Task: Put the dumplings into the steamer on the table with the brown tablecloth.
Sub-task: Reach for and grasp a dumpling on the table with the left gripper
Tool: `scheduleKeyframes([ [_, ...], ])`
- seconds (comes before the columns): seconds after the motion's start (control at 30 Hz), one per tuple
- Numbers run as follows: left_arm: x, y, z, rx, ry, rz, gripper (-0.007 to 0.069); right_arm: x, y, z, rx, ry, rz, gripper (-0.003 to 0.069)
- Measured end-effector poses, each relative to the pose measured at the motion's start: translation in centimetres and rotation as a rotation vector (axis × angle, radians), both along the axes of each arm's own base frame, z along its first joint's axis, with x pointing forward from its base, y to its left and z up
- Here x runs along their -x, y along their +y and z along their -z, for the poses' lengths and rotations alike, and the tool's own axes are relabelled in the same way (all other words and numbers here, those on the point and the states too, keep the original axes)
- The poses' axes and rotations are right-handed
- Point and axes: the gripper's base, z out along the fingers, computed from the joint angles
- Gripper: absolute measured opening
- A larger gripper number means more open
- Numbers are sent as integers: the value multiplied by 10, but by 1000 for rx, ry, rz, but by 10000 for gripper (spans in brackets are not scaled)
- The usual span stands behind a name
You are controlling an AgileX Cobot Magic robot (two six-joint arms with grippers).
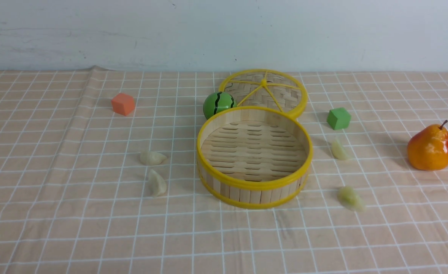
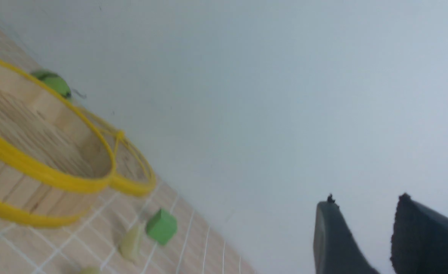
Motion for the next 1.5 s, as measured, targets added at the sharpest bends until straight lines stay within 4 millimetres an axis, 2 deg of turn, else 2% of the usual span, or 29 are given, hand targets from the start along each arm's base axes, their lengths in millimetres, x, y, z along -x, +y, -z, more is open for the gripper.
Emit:
scheduleKeyframes([
  [0.17, 0, 0, -1, 14, -4, 4, 238, 6, 12, -5, 95, -99, -110, 240],
  [0.23, 1, 0, -2, 71, -17, 20, 238, 10, 18, -8, 127, -152, -175, 240],
  [0.37, 2, 0, -8, 265, -54, 78, 238, 18, 26, -13, 123, -225, -291, 240],
  [0.43, 4, 0, -12, 455, -76, 147, 238, 22, 29, -15, 88, -251, -354, 240],
  [0.5, 6, 0, -16, 591, -93, 209, 229, 22, 27, -18, -23, -234, -370, 240],
  [0.57, 6, 0, -18, 615, -93, 227, 213, 21, 23, -20, -107, -218, -366, 240],
  [0.6, 8, -1, -28, 612, -84, 239, 174, 18, 16, -25, -261, -180, -343, 230],
  [0.63, 9, -1, -32, 602, -92, 241, 168, 18, 15, -27, -294, -181, -340, 229],
  [0.7, 13, -1, -56, 551, -89, 224, 94, 16, 4, -38, -502, -137, -298, 188],
  [0.73, 12, -1, -70, 509, -69, 200, 40, 15, -3, -46, -622, -112, -264, 142],
  [0.77, 12, -1, -72, 504, -55, 191, 31, 15, -4, -47, -636, -108, -258, 134],
  [0.8, 7, -1, -87, 459, -21, 158, -9, 14, -10, -52, -717, -72, -210, 76],
  [0.83, 0, -1, -96, 415, 20, 126, -14, 13, -14, -53, -763, -31, -160, 26],
  [0.87, -3, -1, -99, 407, 35, 118, -14, 13, -15, -54, -769, -24, -152, 19],
  [0.9, -18, -3, -104, 325, 88, 84, -14, 10, -19, -51, -774, 52, -64, -14],
  [0.93, -28, -5, -104, 276, 125, 70, -14, 7, -20, -48, -757, 100, -15, -16],
  [0.97, -30, -5, -104, 266, 134, 67, -14, 7, -20, -48, -751, 100, -12, -16],
  [1.0, -51, -8, -97, 202, 222, 51, -14, 0, -23, -40, -724, 198, 66, -15],
  [1.03, -61, -10, -93, 188, 270, 44, -14, -3, -24, -37, -724, 249, 100, -13],
  [1.07, -63, -10, -91, 194, 286, 40, -14, -4, -25, -35, -725, 272, 115, -12],
  [1.13, -92, -12, -80, 265, 466, -4, -14, -11, -28, -29, -765, 466, 226, -8],
  [1.2, -110, -16, -75, 293, 600, -49, -14, -17, -30, -27, -783, 645, 325, -6],
  [1.3, -136, -29, -71, 220, 779, -102, -14, -28, -32, -24, -727, 897, 453, -3],
  [1.33, -136, -31, -71, 219, 780, -95, -14, -28, -32, -24, -724, 902, 455, -3],
  [1.37, -147, -41, -68, 160, 869, -108, -14, -35, -31, -26, -700, 994, 475, -3],
  [1.43, -160, -56, -64, 117, 954, -90, -14, -42, -28, -27, -691, 1054, 465, -3],
  [1.5, -180, -82, -57, 68, 1081, -23, -14, -54, -21, -29, -692, 1108, 408, -2],
])
